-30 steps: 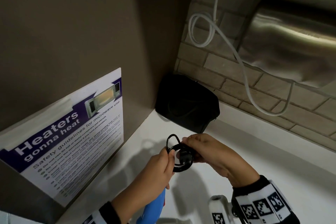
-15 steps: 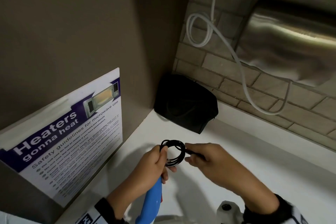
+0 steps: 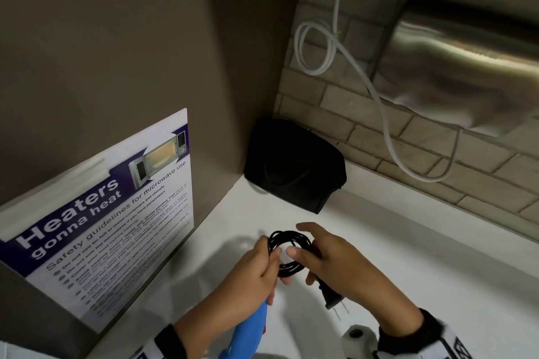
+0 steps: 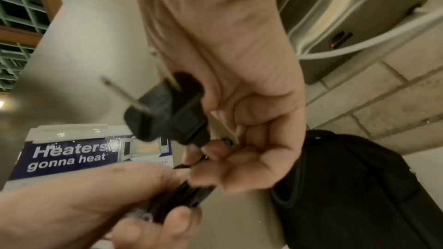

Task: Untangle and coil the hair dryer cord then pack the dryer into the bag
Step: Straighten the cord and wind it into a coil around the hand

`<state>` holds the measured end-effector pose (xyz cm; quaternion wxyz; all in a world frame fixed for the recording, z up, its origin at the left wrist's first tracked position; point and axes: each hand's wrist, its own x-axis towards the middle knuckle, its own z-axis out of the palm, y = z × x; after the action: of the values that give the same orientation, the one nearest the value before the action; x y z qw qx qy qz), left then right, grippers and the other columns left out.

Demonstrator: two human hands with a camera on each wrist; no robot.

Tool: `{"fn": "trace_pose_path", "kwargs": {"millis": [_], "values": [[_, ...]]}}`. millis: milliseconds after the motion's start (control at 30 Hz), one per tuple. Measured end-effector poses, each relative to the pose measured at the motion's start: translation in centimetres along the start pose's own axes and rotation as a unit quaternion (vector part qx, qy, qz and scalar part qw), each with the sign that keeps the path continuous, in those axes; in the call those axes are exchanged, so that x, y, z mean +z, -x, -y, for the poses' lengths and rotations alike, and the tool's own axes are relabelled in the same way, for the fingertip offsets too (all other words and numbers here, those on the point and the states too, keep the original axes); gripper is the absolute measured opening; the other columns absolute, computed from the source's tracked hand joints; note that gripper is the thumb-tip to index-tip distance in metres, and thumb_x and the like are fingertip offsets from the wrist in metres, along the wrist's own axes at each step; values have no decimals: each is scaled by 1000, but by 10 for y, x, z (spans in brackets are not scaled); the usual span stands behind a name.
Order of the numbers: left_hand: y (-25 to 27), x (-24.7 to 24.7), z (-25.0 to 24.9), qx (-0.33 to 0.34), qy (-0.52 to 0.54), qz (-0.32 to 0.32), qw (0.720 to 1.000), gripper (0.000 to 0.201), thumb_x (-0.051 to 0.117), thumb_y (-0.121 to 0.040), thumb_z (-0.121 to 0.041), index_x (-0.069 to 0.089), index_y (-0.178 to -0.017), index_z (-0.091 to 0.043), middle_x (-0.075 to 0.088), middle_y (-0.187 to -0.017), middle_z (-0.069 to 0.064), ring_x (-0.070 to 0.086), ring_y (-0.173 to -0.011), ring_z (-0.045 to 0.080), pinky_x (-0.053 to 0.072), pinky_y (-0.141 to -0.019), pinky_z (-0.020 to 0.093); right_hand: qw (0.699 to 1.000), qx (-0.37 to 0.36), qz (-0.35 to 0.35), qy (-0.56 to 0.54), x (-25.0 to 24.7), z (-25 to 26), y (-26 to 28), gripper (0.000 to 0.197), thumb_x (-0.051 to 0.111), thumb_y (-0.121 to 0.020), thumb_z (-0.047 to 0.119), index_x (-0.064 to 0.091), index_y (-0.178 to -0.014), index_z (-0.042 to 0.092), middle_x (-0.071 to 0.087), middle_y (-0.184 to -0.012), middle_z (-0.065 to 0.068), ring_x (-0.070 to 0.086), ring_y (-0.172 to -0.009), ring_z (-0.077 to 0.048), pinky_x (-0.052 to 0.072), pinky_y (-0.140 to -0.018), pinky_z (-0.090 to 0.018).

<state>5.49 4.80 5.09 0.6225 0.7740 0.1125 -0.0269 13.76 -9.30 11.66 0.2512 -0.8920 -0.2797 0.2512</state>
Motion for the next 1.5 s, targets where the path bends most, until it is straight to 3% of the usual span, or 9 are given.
{"fn": "trace_pose_path", "kwargs": {"millis": [200, 433, 533, 633, 733, 833, 1000, 1300, 1500], "values": [[1, -9, 0, 15, -9, 18, 1000, 18, 29, -101, -22, 42, -103, -9, 65, -81, -7, 52, -53, 11, 46, -61, 23, 999, -21, 25, -13, 1, -3, -6, 21, 44, -98, 29, 52, -92, 11, 60, -67, 0, 56, -44, -5, 45, -48, -22], [-1, -3, 6, 21, -49, -41, 998, 16, 29, -101, -22, 39, -92, -15, 60, -79, -4, 51, -52, 10, 49, -60, 28, 985, -25, -9, 171, 9, -1, -2, 49, 35, -101, 41, 29, -144, 19, 53, -81, 2, 50, -78, -20, 41, -71, -30], [0, -1, 3, 36, -90, -60, 993, 15, 29, -101, -22, 37, -90, -15, 58, -78, -4, 50, -51, 6, 49, -60, 28, 964, -10, -61, 258, 9, 2, 6, 38, 31, -100, 47, 47, -114, 16, 51, -81, -1, 49, -74, -26, 35, -57, -31], [0, 1, 2, 46, -126, -62, 989, 15, 29, -101, -21, 33, -86, -22, 55, -78, -4, 54, -54, 2, 49, -62, 29, 938, -30, -104, 330, 3, 11, 15, 32, 28, -100, 46, 36, -88, 18, 41, -66, 3, 34, -52, -21, 25, -47, -28], [-1, 0, 2, 38, -117, -40, 992, 15, 31, -99, -18, 34, -86, -24, 53, -77, -1, 55, -63, 14, 51, -65, 30, 903, -92, -183, 377, -9, 16, 14, 36, 61, -88, 40, 41, -66, 19, 40, -49, 2, 23, -39, -19, 24, -41, -26], [0, 0, 1, 21, -52, 9, 998, 16, 33, -99, -19, 37, -84, -24, 54, -77, -1, 52, -56, 8, 46, -61, 19, 865, -157, -246, 409, -18, 11, 8, 36, 56, -87, 38, 55, -56, 22, 51, -49, 6, 45, -47, -18, 36, -55, -28], [0, -1, 5, 18, 3, 31, 999, 16, 33, -96, -20, 38, -81, -23, 52, -72, -4, 50, -53, 8, 46, -66, 28, 863, -203, -271, 375, -28, -2, -7, 5, 71, -74, 31, 69, -72, 34, 62, -83, 15, 50, -95, -17, 25, -80, -30], [2, -7, 3, 23, 51, 35, 998, 15, 34, -92, -21, 38, -78, -24, 49, -70, -1, 46, -54, 13, 45, -64, 33, 866, -224, -353, 273, -6, -27, -34, 22, 81, -69, 13, 68, -73, 30, 63, -91, 7, 53, -89, -20, 33, -79, -31], [2, -4, 1, 22, 52, 7, 998, 10, 34, -95, -25, 38, -88, -20, 47, -70, 1, 45, -53, 13, 43, -62, 31, 936, -191, -290, -51, 21, -36, -50, 22, 70, -81, 0, 77, -83, 20, 65, -83, 3, 61, -79, -10, 47, -70, -12]]}}
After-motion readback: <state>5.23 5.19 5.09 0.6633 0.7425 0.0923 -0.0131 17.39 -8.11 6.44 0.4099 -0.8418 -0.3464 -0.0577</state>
